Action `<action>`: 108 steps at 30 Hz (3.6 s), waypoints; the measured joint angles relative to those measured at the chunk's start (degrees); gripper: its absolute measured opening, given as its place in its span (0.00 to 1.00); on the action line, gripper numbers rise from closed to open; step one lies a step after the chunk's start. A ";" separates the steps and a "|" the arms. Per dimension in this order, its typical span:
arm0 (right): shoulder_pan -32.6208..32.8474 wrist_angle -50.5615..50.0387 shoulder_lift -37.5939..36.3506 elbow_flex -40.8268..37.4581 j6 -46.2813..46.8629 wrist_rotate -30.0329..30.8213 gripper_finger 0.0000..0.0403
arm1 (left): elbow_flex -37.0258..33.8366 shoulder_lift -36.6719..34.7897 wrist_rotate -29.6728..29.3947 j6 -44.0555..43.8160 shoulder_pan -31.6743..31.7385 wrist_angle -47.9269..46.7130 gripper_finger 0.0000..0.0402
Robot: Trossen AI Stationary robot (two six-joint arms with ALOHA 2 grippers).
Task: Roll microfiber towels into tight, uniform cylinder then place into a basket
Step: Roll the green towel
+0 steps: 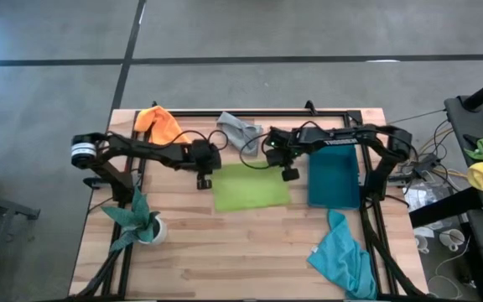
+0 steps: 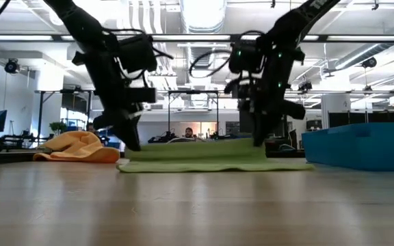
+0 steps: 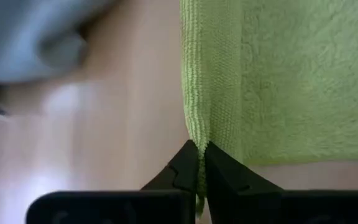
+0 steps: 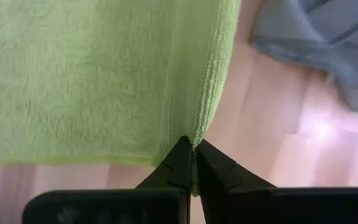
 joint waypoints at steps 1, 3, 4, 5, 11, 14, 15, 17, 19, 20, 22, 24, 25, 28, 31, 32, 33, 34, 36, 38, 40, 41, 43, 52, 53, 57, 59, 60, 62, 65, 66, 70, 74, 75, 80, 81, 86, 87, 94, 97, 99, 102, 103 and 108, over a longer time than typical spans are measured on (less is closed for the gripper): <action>-0.17 -0.14 -0.82 -0.32 -0.73 0.52 0.02 | 0.19 -0.55 -0.68 0.46 0.01 0.18 0.00; -0.28 0.55 -2.05 -0.98 -2.72 2.96 0.02 | 0.27 -1.38 -1.84 0.56 -0.04 1.36 0.00; -0.42 1.37 -2.61 -1.65 -3.96 4.36 0.02 | 0.10 -1.52 -2.07 0.59 -0.16 2.34 0.00; -0.43 2.43 -2.84 -2.48 -5.26 5.40 0.02 | -0.22 -1.52 -2.20 0.59 -0.29 3.60 0.00; -0.33 10.29 -2.76 -8.56 -12.17 9.31 0.02 | -1.23 0.79 -4.35 1.34 -2.05 8.45 0.00; -0.33 13.03 -2.76 -11.21 -15.25 13.42 0.02 | -1.17 2.58 -6.78 2.89 -2.97 12.74 0.00; -0.35 14.67 -2.76 -12.03 -16.43 14.80 0.02 | -1.17 3.10 -7.31 3.28 -3.16 13.51 0.00; -0.33 16.76 -2.79 -13.52 -18.28 17.49 0.02 | -1.05 4.61 -9.75 3.35 -3.41 15.27 0.00; -0.23 18.50 -2.79 -14.35 -19.02 18.90 0.02 | -1.06 6.11 -11.80 3.43 -3.55 15.41 0.00; -0.07 18.80 -2.82 -14.69 -18.98 19.38 0.02 | -1.06 6.92 -12.57 3.41 -3.61 15.85 0.00; 0.31 18.98 -2.87 -15.04 -18.99 19.59 0.02 | -1.18 8.36 -12.79 3.40 -3.62 16.98 0.00; 0.79 18.84 -2.87 -15.22 -18.84 20.16 0.02 | -1.23 9.76 -13.22 3.40 -3.99 19.39 0.00; 1.12 18.87 -2.87 -15.23 -18.58 20.66 0.02 | -1.23 10.32 -13.53 3.43 -4.19 20.19 0.00; 2.21 18.42 -2.87 -15.30 -17.50 21.95 0.02 | -0.89 11.89 -16.16 3.53 -4.97 21.55 0.00; 3.10 16.53 -2.87 -15.39 -17.22 20.94 0.02 | -0.99 12.48 -16.36 3.82 -5.81 21.58 0.00; 3.40 15.87 -2.87 -15.41 -17.21 20.72 0.02 | -1.07 12.44 -16.35 3.82 -6.20 21.56 0.00; 3.62 15.08 -2.87 -15.41 -17.09 20.61 0.02 | -1.10 12.19 -16.19 3.82 -6.62 21.54 0.00; 3.78 14.43 -2.87 -15.41 -16.94 20.56 0.02 | -1.07 11.83 -15.89 3.83 -7.12 21.56 0.00; 4.02 13.40 -2.87 -15.41 -16.28 20.51 0.02 | -0.99 10.80 -14.78 3.83 -7.94 21.56 0.00; 4.02 13.08 -2.87 -15.39 -15.44 20.14 0.02 | -0.99 10.27 -13.70 3.85 -8.66 22.06 0.00; 4.02 12.96 -2.87 -15.32 -14.87 19.99 0.02 | -0.99 10.17 -13.08 3.80 -9.14 21.97 0.01; 4.02 12.88 -2.87 -15.24 -14.87 19.97 0.02 | -0.99 10.17 -13.01 3.52 -9.26 21.96 0.02; 4.02 11.96 -2.87 -14.70 -15.36 19.91 0.03 | -0.99 10.15 -12.79 3.38 -9.48 21.69 0.04; 4.02 5.04 -4.09 -11.60 -15.51 15.88 0.03 | -0.91 10.10 -12.65 3.40 -9.71 21.54 0.02; 4.05 4.18 -4.25 -11.32 -15.50 15.12 0.03 | -0.91 10.10 -12.67 3.35 -9.80 21.54 0.01; 4.35 1.63 -4.43 -10.82 -15.45 14.54 0.03 | -0.91 10.08 -12.86 3.38 -11.05 21.62 0.00; 4.30 1.32 -4.43 -10.75 -15.46 13.75 0.03 | -0.93 10.08 -12.76 3.66 -11.82 21.64 0.00; 4.31 1.24 -4.43 -10.75 -15.41 13.11 0.03 | -0.99 10.06 -12.20 3.94 -12.13 21.64 0.00; 4.43 0.90 -4.43 -10.75 -15.35 11.00 0.04 | -1.02 10.18 -9.66 4.85 -12.67 21.63 0.00; 4.91 0.14 -4.43 -10.75 -15.24 8.65 0.08 | -1.01 10.49 -6.55 5.07 -13.04 21.61 0.00; 5.04 0.03 -4.43 -10.75 -14.92 8.14 0.08 | -1.01 10.52 -6.07 5.06 -13.10 21.64 0.00; 5.13 -0.23 -4.43 -10.75 -14.21 6.54 0.09 | -0.96 10.52 -5.12 4.95 -13.04 21.63 0.04; 5.18 -1.21 -4.43 -10.70 -13.70 5.73 0.09 | -0.88 10.52 -4.89 4.89 -13.03 21.67 0.13; 5.18 -1.96 -4.43 -10.51 -13.22 4.96 0.09 | -0.86 10.52 -4.87 4.85 -13.03 21.64 0.15; 5.11 -5.38 -4.43 -9.13 -9.53 0.08 0.09 | -0.66 10.52 -2.77 4.87 -13.03 21.58 0.26; 5.11 -6.00 -4.43 -8.74 -9.04 -0.82 0.09 | -0.46 10.52 -1.64 4.85 -13.03 21.58 0.28; 5.13 -8.11 -4.43 -7.34 -7.99 -3.03 0.09 | 1.09 10.52 3.19 4.68 -13.03 21.57 0.34; 5.11 -8.28 -4.43 -7.30 -7.88 -3.05 0.09 | 1.43 10.52 4.00 4.65 -13.03 21.59 0.34; 5.11 -10.87 -4.40 -7.26 -4.22 -4.33 0.09 | 2.85 10.52 7.88 4.72 -13.03 21.50 0.35; 5.11 -11.79 -4.40 -7.23 -3.04 -4.45 0.09 | 2.94 10.52 8.07 4.89 -13.03 19.37 0.35; 5.11 -11.84 -4.40 -7.23 -2.60 -4.45 0.09 | 2.94 10.52 8.19 5.20 -13.03 17.89 0.35; 5.11 -11.96 -4.40 -7.23 -2.35 -4.41 0.09 | 2.86 10.52 8.46 6.49 -13.03 15.69 0.35; 5.11 -12.10 -4.40 -7.17 -2.16 -4.33 0.09 | 2.83 10.52 8.51 6.64 -13.03 15.20 0.35; 5.13 -13.41 -4.43 -5.00 -1.66 -4.02 0.09 | 2.83 9.98 7.82 5.55 -12.96 14.02 0.35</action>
